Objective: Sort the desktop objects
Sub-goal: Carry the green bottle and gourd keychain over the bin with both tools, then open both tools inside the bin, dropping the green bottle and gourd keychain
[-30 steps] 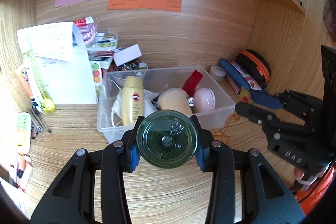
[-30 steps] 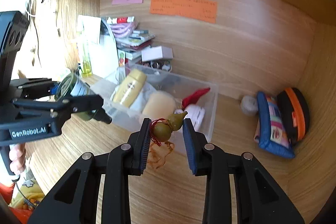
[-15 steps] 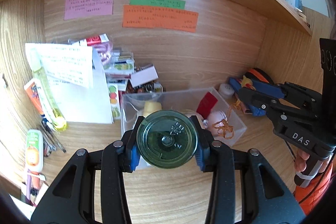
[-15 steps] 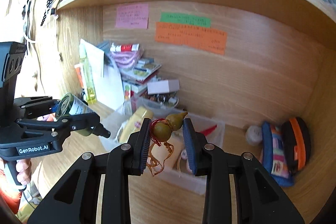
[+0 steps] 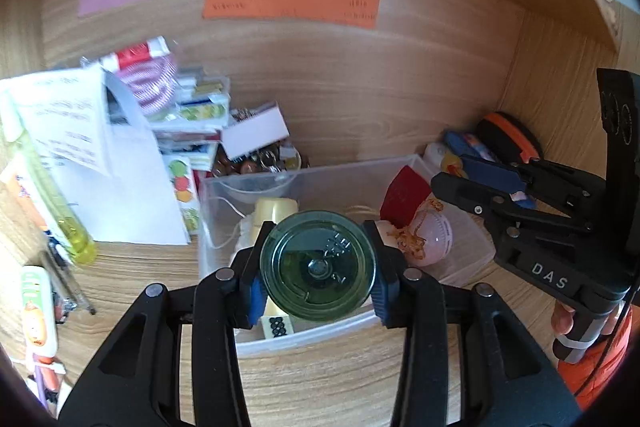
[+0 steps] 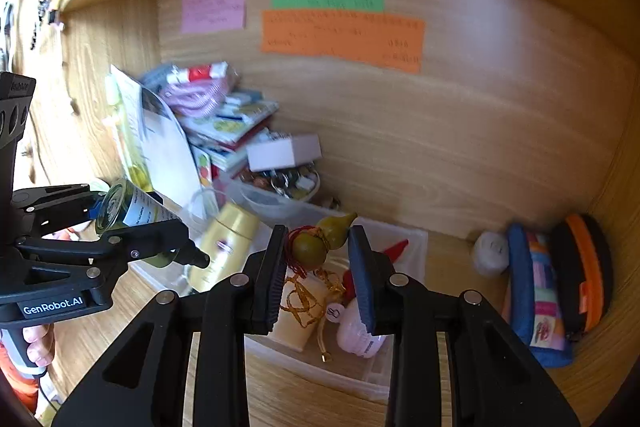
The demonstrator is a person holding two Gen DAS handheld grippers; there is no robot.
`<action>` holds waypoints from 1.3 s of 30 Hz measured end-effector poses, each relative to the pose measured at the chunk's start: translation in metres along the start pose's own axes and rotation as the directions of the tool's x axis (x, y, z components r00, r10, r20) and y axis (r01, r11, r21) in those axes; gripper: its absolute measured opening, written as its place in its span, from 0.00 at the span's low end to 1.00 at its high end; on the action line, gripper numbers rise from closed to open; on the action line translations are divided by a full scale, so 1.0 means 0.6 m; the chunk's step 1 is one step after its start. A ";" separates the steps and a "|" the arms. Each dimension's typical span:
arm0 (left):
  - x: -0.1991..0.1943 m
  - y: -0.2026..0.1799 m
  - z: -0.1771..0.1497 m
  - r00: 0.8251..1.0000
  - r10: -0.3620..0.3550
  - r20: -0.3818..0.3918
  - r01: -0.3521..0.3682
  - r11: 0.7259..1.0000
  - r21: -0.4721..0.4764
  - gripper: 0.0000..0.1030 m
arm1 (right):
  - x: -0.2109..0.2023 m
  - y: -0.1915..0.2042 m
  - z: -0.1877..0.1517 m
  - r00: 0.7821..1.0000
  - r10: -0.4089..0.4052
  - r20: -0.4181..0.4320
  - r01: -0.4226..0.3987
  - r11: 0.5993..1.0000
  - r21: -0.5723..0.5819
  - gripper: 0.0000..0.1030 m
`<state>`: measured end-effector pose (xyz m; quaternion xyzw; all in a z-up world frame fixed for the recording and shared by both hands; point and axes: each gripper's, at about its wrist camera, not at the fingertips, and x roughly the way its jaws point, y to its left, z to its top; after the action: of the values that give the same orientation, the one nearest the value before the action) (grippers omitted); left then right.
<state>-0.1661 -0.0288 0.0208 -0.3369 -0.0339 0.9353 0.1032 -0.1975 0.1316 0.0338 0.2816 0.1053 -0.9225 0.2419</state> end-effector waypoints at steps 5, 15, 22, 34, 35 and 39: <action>0.048 -0.001 -0.006 0.999 -0.007 -0.050 0.007 1.000 0.000 0.40 | 0.041 -0.009 -0.022 0.998 0.009 -0.057 -0.009 1.000 0.002 0.27; 0.104 -0.013 -0.021 0.994 -0.001 -0.108 0.003 1.000 0.019 0.40 | 0.080 -0.030 -0.057 0.995 0.041 -0.092 -0.036 0.998 0.051 0.27; 0.112 -0.017 -0.027 0.993 0.019 -0.115 -0.014 0.999 0.047 0.40 | 0.101 -0.037 -0.069 0.992 0.032 -0.118 -0.025 0.998 0.063 0.27; 0.111 -0.018 -0.020 0.992 0.034 -0.119 -0.028 0.998 0.052 0.50 | 0.087 -0.037 -0.065 0.998 -0.022 -0.065 0.026 0.998 0.050 0.56; 0.111 -0.019 -0.019 0.993 0.035 -0.117 -0.029 0.998 0.053 0.51 | 0.087 -0.040 -0.065 0.998 -0.024 -0.064 0.028 0.998 0.054 0.58; 0.106 -0.019 -0.018 0.994 0.045 -0.102 -0.040 0.998 0.057 0.62 | 0.083 -0.052 -0.064 0.998 -0.027 -0.058 0.031 0.996 0.081 0.62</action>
<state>-0.2048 -0.0043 -0.0257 -0.3824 0.0042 0.9192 0.0940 -0.2317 0.1520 -0.0244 0.3158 0.0783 -0.9211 0.2137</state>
